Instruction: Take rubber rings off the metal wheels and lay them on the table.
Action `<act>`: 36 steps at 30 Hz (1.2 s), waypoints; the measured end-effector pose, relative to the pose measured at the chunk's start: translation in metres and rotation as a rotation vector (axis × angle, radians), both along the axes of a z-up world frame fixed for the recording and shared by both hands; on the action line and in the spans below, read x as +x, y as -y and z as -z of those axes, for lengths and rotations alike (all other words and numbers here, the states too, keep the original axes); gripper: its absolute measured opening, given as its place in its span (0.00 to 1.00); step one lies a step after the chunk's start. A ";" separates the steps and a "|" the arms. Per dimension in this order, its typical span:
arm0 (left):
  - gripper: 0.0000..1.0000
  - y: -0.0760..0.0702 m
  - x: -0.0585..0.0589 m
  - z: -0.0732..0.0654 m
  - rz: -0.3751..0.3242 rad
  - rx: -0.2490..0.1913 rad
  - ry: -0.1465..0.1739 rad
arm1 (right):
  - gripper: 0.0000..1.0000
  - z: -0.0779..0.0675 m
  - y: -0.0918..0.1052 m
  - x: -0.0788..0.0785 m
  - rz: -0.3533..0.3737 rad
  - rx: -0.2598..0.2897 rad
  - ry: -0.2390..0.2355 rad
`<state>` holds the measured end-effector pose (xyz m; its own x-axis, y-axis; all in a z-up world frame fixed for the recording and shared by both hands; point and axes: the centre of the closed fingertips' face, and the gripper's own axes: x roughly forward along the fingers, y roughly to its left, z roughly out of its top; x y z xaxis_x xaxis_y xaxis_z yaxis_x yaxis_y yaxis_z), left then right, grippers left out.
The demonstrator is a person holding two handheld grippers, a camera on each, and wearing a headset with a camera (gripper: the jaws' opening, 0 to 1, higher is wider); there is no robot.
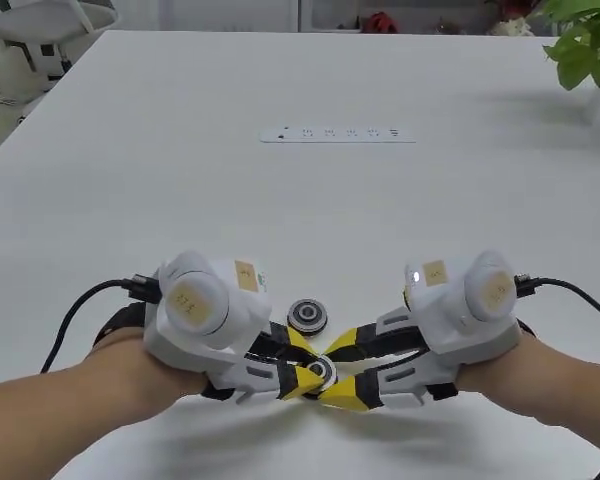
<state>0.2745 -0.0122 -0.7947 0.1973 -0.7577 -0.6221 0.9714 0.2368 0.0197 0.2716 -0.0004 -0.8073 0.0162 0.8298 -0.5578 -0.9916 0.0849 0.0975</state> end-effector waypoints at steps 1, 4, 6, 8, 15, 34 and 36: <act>0.14 0.000 0.000 0.000 0.000 0.000 0.000 | 0.22 0.000 0.002 0.000 -0.002 -0.005 0.002; 0.14 0.000 0.000 0.000 0.000 0.001 0.001 | 0.19 0.001 0.005 0.000 -0.011 -0.018 0.018; 0.14 0.000 0.000 0.000 -0.001 -0.001 0.001 | 0.18 0.001 0.006 0.000 -0.009 -0.020 0.015; 0.14 0.000 0.000 0.000 -0.001 -0.001 0.001 | 0.17 0.001 0.007 0.001 -0.006 -0.019 0.007; 0.14 0.000 0.001 0.000 -0.004 0.001 0.003 | 0.07 0.002 0.012 0.002 -0.004 -0.035 0.014; 0.13 0.000 0.000 0.001 -0.003 0.022 0.014 | 0.00 -0.002 0.017 0.009 0.152 0.035 -0.213; 0.13 0.000 0.000 0.001 -0.003 0.023 0.016 | 0.00 -0.002 0.018 0.009 0.164 0.033 -0.230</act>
